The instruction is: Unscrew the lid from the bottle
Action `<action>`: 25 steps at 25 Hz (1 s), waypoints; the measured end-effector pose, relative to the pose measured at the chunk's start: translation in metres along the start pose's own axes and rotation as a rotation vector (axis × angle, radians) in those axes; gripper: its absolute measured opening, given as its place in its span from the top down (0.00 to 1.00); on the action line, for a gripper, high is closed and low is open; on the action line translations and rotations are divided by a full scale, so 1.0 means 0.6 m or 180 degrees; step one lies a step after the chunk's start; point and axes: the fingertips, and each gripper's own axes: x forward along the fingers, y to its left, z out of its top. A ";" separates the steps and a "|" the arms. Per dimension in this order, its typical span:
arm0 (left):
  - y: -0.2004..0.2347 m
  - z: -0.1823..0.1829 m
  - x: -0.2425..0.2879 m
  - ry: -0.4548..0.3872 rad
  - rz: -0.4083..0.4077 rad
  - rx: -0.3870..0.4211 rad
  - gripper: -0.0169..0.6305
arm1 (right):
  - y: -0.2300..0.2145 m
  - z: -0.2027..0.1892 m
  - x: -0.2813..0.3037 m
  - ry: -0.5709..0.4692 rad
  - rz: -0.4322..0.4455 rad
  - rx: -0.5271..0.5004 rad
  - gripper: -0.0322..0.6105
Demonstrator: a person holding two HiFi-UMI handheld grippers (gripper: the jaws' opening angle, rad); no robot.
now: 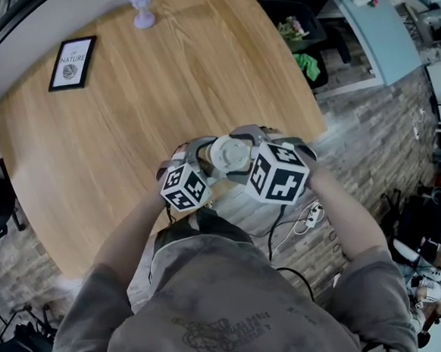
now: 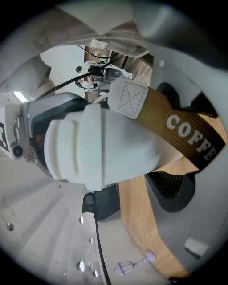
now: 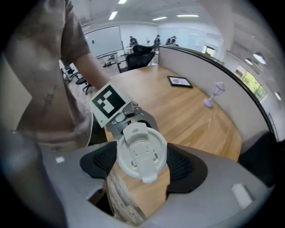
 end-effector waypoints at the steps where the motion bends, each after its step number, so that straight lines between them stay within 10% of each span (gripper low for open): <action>1: 0.000 0.000 0.000 0.0000 0.0006 -0.0004 0.42 | 0.002 0.000 0.001 0.0054 0.0074 -0.0152 0.38; 8: 0.000 0.000 -0.001 0.0007 -0.0025 0.0025 0.42 | 0.017 -0.007 0.002 0.0382 0.0509 -0.1679 0.38; 12: 0.002 0.000 -0.001 0.0008 -0.0035 0.0006 0.42 | 0.015 -0.009 0.004 0.0511 0.0599 -0.1792 0.38; 19: 0.001 -0.003 0.002 0.0028 -0.0021 -0.0039 0.42 | -0.004 0.006 -0.026 -0.0159 0.0330 -0.0335 0.37; 25: 0.001 -0.005 0.000 0.0056 0.0013 -0.0106 0.42 | -0.025 0.014 -0.040 -0.0886 -0.0557 0.1635 0.36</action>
